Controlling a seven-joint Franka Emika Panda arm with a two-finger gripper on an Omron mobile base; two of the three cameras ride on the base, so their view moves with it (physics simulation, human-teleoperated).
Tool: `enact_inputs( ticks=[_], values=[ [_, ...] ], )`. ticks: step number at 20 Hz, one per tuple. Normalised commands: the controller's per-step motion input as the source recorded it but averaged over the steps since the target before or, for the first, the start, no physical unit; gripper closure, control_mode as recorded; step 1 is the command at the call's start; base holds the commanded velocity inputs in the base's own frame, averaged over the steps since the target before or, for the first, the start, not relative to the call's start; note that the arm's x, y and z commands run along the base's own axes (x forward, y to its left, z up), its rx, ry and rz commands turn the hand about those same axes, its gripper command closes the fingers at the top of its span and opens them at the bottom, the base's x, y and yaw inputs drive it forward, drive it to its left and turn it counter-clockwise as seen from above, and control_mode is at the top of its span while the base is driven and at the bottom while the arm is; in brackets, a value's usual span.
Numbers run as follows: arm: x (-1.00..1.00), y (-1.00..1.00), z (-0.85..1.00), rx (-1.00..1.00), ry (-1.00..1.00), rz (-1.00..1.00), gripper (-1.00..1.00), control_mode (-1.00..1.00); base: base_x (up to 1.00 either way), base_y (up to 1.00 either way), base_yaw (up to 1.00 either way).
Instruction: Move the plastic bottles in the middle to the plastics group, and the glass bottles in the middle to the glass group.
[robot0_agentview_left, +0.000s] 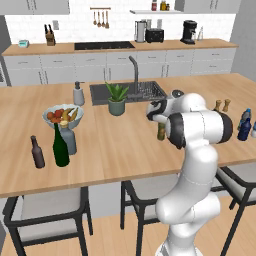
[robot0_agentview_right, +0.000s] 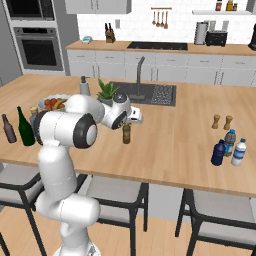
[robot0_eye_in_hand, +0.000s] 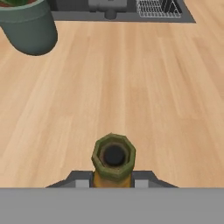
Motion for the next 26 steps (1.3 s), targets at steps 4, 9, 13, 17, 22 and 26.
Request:
enact_inputs(
  ticks=[4, 9, 13, 17, 22, 26],
  values=[
    [-0.66, 0.27, 0.17, 0.01, -0.09, 0.05, 1.0, -1.0, 0.0, 0.0, 0.0],
    [-0.69, 0.47, 0.35, 0.01, -0.02, 0.15, 1.0, -1.0, 0.0, 0.0, 0.0],
    [-0.42, 0.6, 0.77, 0.0, 0.03, 0.18, 1.0, -1.0, 0.0, 0.0, 0.0],
    [-0.12, 0.71, 0.47, 0.0, 0.08, 0.21, 1.0, -1.0, 0.0, 0.0, 0.0],
    [0.0, 0.84, 0.01, 0.0, 0.04, 0.24, 1.0, -1.0, 0.0, 0.0, 0.0],
    [0.0, 0.82, -0.13, 0.0, 0.01, 0.22, 1.0, -1.0, 0.0, 0.0, 0.0]
  ],
)
